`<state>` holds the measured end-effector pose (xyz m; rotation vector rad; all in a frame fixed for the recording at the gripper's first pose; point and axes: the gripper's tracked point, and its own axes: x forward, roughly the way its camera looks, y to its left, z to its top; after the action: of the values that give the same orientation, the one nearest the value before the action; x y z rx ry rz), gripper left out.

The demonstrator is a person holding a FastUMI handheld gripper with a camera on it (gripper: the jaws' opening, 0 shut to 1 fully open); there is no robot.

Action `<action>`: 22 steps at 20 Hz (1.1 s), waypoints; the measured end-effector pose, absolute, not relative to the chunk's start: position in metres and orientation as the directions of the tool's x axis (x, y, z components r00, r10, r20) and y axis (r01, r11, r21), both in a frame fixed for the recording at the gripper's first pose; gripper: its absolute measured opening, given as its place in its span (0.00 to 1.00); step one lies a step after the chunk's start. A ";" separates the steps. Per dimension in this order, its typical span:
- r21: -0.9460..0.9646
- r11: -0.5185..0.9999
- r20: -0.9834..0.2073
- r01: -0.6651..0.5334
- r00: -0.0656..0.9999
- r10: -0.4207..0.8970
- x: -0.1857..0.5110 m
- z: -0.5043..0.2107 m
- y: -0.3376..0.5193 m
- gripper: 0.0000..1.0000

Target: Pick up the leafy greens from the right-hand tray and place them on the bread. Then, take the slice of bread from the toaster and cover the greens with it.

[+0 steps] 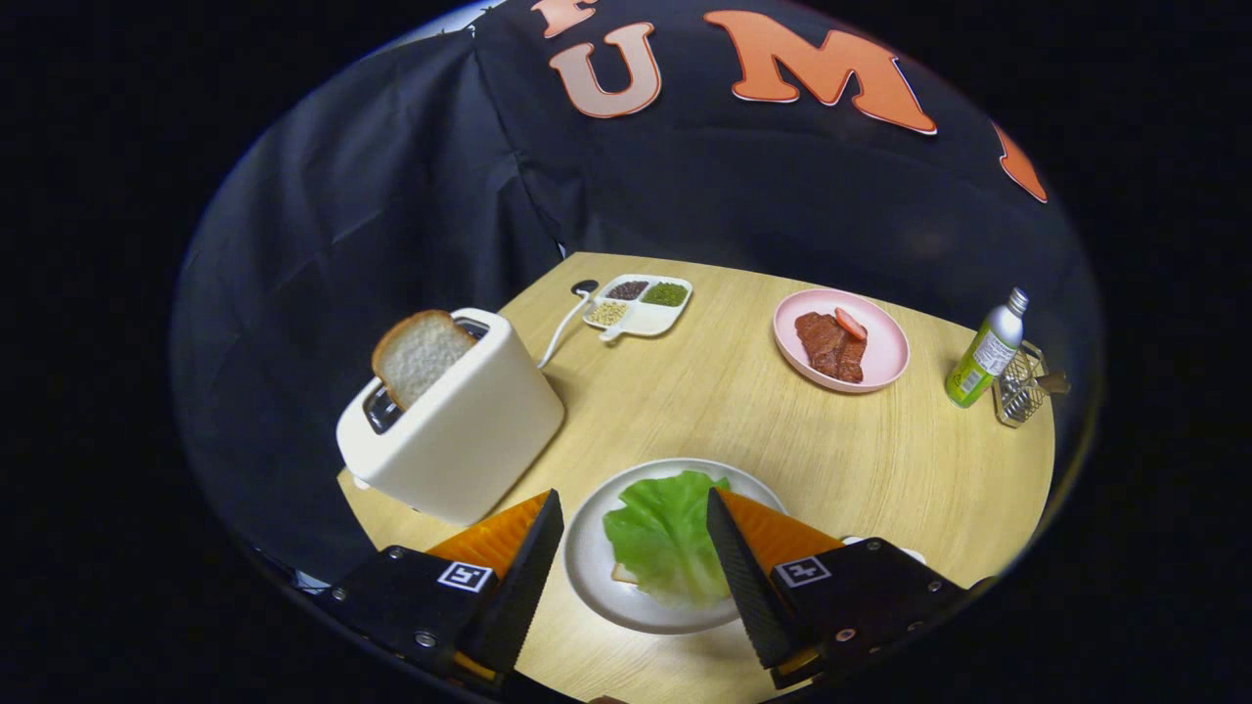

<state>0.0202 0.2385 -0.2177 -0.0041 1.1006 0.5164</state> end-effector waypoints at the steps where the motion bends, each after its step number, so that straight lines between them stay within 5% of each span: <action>1: 0.255 0.880 -0.845 -0.401 0.351 0.404 0.024 -0.207 0.246 0.89; 22: 0.378 0.846 -0.866 -0.377 0.179 0.466 0.062 -0.173 0.417 0.98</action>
<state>0.0624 0.4174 -0.1728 0.0841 1.2568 0.5969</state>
